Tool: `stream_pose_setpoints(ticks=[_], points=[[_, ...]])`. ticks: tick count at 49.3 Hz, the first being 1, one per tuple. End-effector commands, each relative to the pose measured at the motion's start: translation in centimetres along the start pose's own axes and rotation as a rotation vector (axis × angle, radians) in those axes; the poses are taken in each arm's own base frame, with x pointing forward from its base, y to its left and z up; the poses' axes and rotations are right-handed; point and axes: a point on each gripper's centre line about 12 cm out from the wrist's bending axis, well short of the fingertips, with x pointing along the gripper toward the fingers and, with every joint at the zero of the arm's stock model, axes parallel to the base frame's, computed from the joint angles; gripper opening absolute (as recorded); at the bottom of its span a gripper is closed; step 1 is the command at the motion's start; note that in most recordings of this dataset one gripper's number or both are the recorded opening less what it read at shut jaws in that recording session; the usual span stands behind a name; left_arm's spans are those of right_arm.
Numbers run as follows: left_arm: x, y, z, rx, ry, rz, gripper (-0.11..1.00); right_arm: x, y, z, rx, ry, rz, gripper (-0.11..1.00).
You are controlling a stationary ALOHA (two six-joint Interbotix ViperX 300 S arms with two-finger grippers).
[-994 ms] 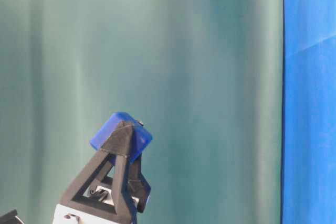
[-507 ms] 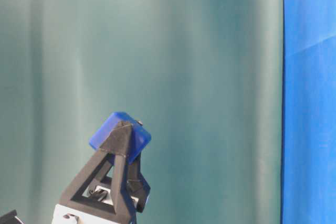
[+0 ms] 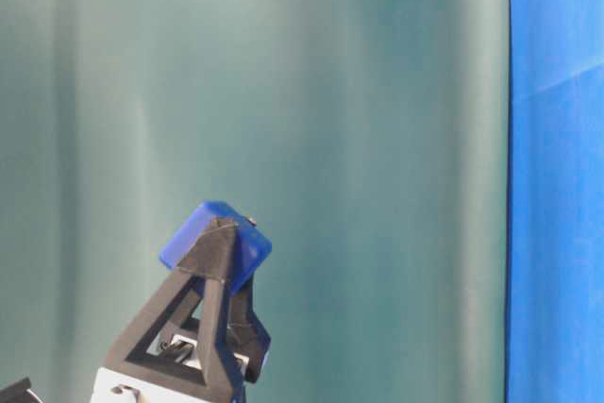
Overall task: Handover the blue block to the right arm after grasping it with the left arm, then place it in the designated position.
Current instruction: 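Hold the cube still with the left gripper while the right gripper rotates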
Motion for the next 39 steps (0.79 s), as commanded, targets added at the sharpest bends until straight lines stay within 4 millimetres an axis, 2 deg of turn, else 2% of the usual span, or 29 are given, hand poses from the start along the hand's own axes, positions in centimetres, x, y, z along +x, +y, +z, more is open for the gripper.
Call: stream_pose_setpoints(ticks=[1, 24, 30, 39], points=[[-0.3, -0.3, 1.6, -0.002, -0.050, -0.008, 0.48, 0.2, -0.8, 1.1, -0.065, -0.026, -0.018, 0.95], [-0.3, -0.3, 1.7, -0.004, -0.059, -0.009, 0.48, 0.6, 0.0, 0.4, -0.642, 0.002, 0.039, 0.95], [-0.3, -0.3, 1.7, -0.004, -0.059, -0.009, 0.48, 0.6, 0.1, 0.1, -0.717, 0.018, 0.056, 0.95], [-0.3, -0.3, 1.7, -0.004, -0.059, -0.009, 0.48, 0.6, 0.1, 0.1, -0.740, 0.018, 0.058, 0.95]])
